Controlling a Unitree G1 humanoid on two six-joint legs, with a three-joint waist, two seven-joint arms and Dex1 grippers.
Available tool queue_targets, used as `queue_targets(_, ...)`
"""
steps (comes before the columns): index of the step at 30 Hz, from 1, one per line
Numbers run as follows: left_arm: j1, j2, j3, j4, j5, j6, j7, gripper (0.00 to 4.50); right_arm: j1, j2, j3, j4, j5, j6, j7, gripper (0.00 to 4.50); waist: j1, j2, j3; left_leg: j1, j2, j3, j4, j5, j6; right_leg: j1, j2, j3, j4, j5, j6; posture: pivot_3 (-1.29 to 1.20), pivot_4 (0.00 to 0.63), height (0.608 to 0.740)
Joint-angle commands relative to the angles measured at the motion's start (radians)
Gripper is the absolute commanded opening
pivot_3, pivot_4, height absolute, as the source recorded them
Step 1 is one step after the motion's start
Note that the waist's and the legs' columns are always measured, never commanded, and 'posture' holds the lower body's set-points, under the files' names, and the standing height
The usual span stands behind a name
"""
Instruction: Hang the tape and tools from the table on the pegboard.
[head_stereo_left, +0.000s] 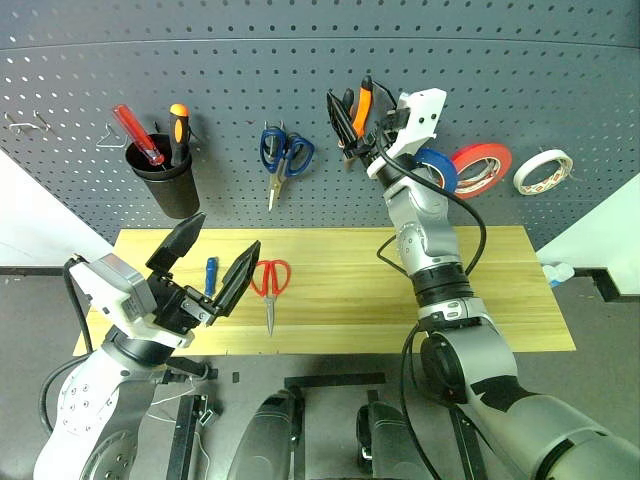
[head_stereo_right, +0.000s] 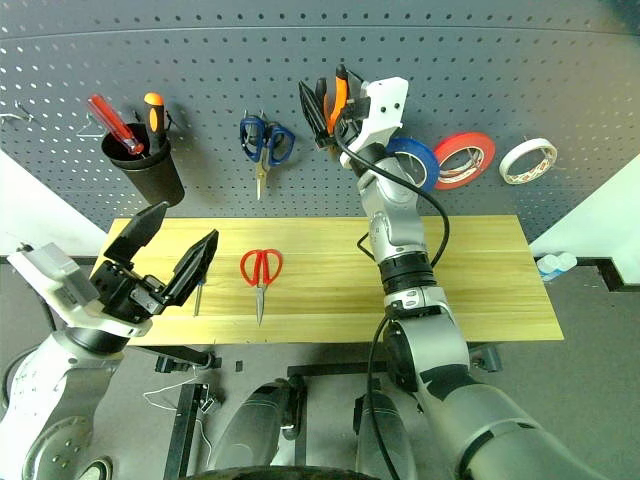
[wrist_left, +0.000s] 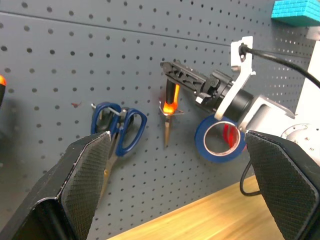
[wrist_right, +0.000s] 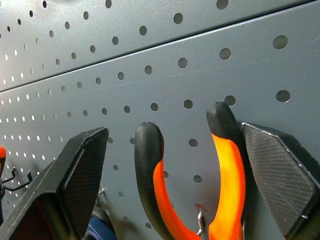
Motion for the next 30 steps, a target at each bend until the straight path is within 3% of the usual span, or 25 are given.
queue_targets(1,-0.023,-0.011,-0.011,0.006,0.015,-0.032,-0.013,4.50,-0.014,-0.021,-0.013,-0.053,0.003,0.015,-0.010,4.48,0.000,0.000,0.000,0.000,0.000,0.000,0.000,0.000,0.000,0.000,0.000,0.000,0.000,0.000,0.000,0.22,0.210,0.740)
queue_targets(11,-0.124,-0.053,-0.067,0.141,0.071,-0.103,-0.081,4.50,0.115,-0.062,0.010,-0.272,0.006,0.132,-0.008,4.48,0.009,-0.002,-0.007,-0.003,-0.001,0.000,-0.005,0.002,-0.003,0.000,0.001,-0.001,-0.003,0.003,0.005,0.17,0.123,0.740)
queue_targets(14,-0.165,-0.067,-0.081,0.191,0.087,-0.129,-0.102,4.50,0.161,-0.079,0.016,-0.361,0.009,0.187,-0.014,4.48,0.009,-0.002,-0.014,-0.003,-0.001,0.002,-0.011,0.007,-0.011,-0.003,0.003,-0.001,-0.004,0.003,0.005,0.16,0.095,0.740)
queue_targets(30,-0.298,-0.106,-0.103,0.350,0.127,-0.223,-0.169,4.50,0.321,-0.196,-0.001,-0.646,0.060,0.395,0.024,4.48,0.007,-0.005,-0.113,0.001,0.000,0.005,-0.013,0.010,-0.012,0.000,0.007,0.000,-0.004,0.003,0.005,0.14,0.005,0.740)
